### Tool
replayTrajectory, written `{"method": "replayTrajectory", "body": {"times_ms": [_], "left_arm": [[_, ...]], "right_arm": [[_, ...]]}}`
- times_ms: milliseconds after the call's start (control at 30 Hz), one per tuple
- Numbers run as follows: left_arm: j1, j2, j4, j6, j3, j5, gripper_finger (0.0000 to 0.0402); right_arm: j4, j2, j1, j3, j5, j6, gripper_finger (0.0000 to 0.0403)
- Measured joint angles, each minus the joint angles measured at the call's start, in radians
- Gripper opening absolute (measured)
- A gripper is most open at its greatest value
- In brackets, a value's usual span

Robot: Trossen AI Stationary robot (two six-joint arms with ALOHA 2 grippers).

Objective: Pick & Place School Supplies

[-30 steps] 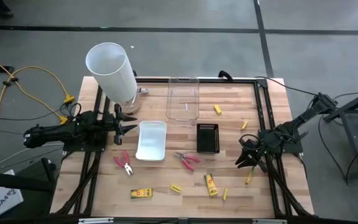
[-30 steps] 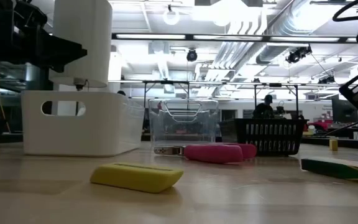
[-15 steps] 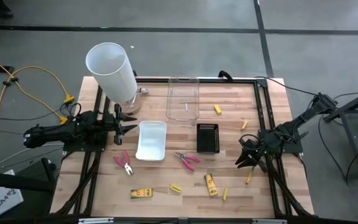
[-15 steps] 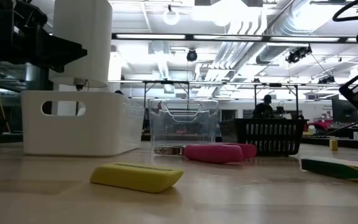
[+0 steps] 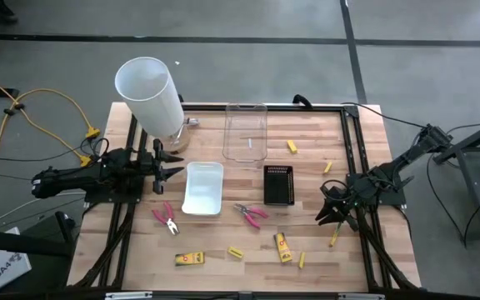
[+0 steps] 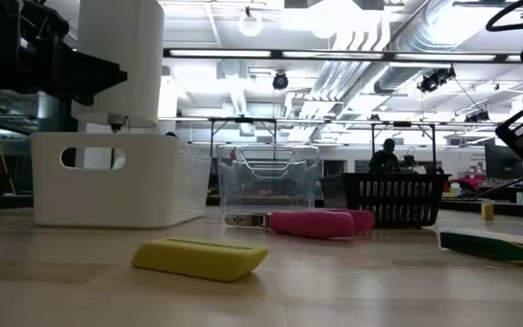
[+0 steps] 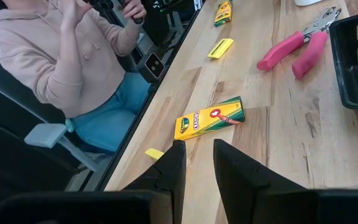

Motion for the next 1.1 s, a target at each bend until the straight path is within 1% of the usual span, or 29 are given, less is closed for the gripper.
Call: {"method": "replayTrajectory", "body": {"times_ms": [400, 500, 667, 833, 933, 1100], "left_arm": [[0.000, 0.000, 0.000, -0.002, 0.000, 0.002, 0.0131], [0.000, 0.000, 0.005, -0.041, 0.001, 0.031, 0.0131], [0.000, 0.000, 0.002, -0.050, 0.018, 0.133, 0.0131], [0.000, 0.000, 0.000, -0.050, 0.049, 0.141, 0.0131], [0.000, 0.001, -0.048, -0.044, 0.073, 0.141, 0.0131], [0.000, 0.035, -0.165, -0.044, 0.160, 0.122, 0.0131]], "right_arm": [[0.000, 0.000, 0.000, 0.000, 0.000, 0.000, 0.0074], [0.000, 0.000, 0.000, 0.000, 0.000, 0.000, 0.0074], [0.000, 0.000, 0.000, 0.000, 0.000, 0.000, 0.0074], [0.000, 0.000, 0.000, 0.000, 0.000, 0.000, 0.0074], [0.000, 0.000, 0.000, 0.000, 0.000, 0.000, 0.0074], [0.000, 0.000, 0.000, 0.000, 0.000, 0.000, 0.0074]]}}
